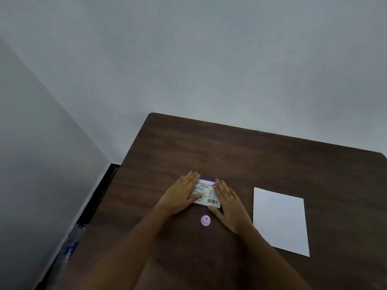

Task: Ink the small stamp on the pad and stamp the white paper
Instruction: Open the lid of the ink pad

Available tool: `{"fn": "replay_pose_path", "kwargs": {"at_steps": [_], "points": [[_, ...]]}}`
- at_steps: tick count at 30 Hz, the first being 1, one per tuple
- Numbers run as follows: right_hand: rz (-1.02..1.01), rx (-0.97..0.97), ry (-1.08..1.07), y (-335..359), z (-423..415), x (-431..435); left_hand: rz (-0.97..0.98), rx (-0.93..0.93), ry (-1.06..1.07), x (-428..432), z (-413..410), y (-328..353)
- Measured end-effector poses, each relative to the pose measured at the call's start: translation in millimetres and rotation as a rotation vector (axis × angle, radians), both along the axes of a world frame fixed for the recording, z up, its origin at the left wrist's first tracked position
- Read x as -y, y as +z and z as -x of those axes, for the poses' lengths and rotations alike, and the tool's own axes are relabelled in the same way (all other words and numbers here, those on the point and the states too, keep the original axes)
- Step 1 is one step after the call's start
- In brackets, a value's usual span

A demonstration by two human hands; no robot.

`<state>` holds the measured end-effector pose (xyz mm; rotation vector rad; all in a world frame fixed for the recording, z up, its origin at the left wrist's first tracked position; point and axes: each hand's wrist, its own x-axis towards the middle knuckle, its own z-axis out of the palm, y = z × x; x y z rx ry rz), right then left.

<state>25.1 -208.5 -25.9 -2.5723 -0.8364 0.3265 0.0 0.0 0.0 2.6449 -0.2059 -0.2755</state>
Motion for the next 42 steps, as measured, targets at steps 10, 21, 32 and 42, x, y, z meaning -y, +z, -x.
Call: {"fn": "replay_pose_path", "kwargs": {"at_steps": [10, 21, 32, 42], "points": [[-0.033, -0.077, -0.028, 1.2, -9.6, 2.9, 0.203, -0.164, -0.077, -34.4, -6.9, -8.2], [-0.147, -0.2, -0.062, 15.6, -16.1, 4.3, 0.309, -0.088, 0.11, -31.3, -2.3, -18.1], [-0.679, -0.316, -0.422, 41.7, -49.9, -18.4, 0.383, -0.095, 0.199, -27.6, 2.2, -17.0], [-0.319, -0.109, -0.552, 24.1, -83.2, -43.5, 0.38, -0.043, 0.183, -26.0, 4.3, -11.1]]}}
